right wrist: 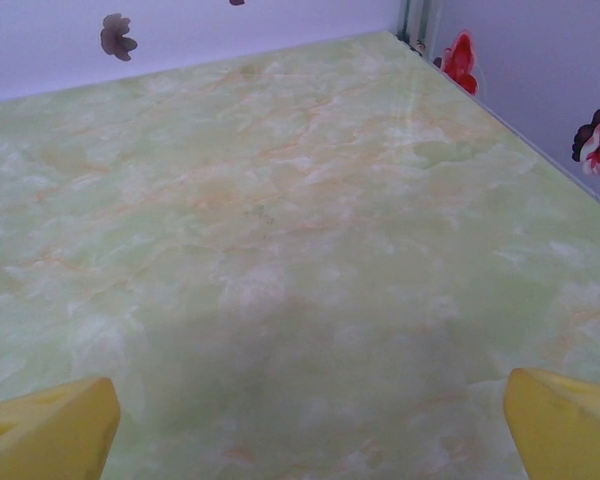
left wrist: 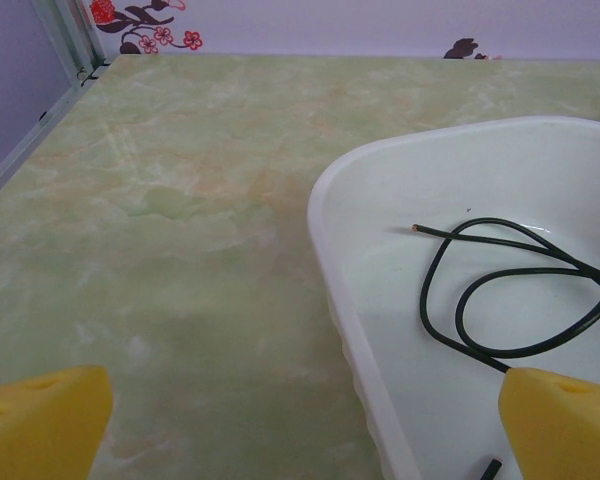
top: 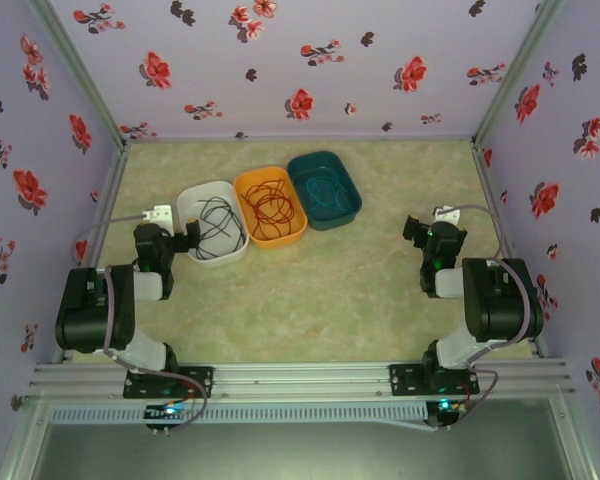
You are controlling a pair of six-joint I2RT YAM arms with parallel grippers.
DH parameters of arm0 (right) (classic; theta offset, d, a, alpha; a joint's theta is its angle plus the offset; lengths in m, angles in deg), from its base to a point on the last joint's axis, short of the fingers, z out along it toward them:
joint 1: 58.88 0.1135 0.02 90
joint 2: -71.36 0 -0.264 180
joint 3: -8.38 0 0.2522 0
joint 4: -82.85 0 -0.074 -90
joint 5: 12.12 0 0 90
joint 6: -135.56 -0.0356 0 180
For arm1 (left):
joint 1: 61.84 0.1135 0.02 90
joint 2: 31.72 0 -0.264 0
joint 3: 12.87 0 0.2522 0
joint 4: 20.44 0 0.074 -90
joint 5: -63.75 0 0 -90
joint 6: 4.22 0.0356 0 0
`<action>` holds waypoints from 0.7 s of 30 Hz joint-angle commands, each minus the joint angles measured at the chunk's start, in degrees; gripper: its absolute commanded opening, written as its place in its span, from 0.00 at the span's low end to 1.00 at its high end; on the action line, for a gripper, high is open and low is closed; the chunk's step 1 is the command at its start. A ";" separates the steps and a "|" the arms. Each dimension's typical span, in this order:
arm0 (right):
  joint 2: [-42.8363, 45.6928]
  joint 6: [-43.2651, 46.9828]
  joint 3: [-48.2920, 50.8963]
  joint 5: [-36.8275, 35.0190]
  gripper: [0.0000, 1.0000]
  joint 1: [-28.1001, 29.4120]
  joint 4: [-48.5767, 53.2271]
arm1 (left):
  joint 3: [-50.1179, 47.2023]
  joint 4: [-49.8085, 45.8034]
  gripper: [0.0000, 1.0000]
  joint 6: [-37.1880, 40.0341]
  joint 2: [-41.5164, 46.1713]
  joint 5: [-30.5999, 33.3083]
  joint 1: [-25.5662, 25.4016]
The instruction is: Untangle the cables
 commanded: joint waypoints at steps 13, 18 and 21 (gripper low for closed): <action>0.52 2.11 -0.23 8.01 0.99 0.21 -0.94 | -0.88 3.08 1.00 0.77 -0.33 -0.55 -0.48; 0.41 1.98 -0.63 7.70 0.99 0.19 -0.44 | -0.50 2.70 1.00 0.69 -0.33 -0.57 -0.45; 0.35 1.61 -0.86 6.87 0.99 0.14 0.27 | 0.86 0.27 1.00 0.68 -0.48 -0.50 -0.45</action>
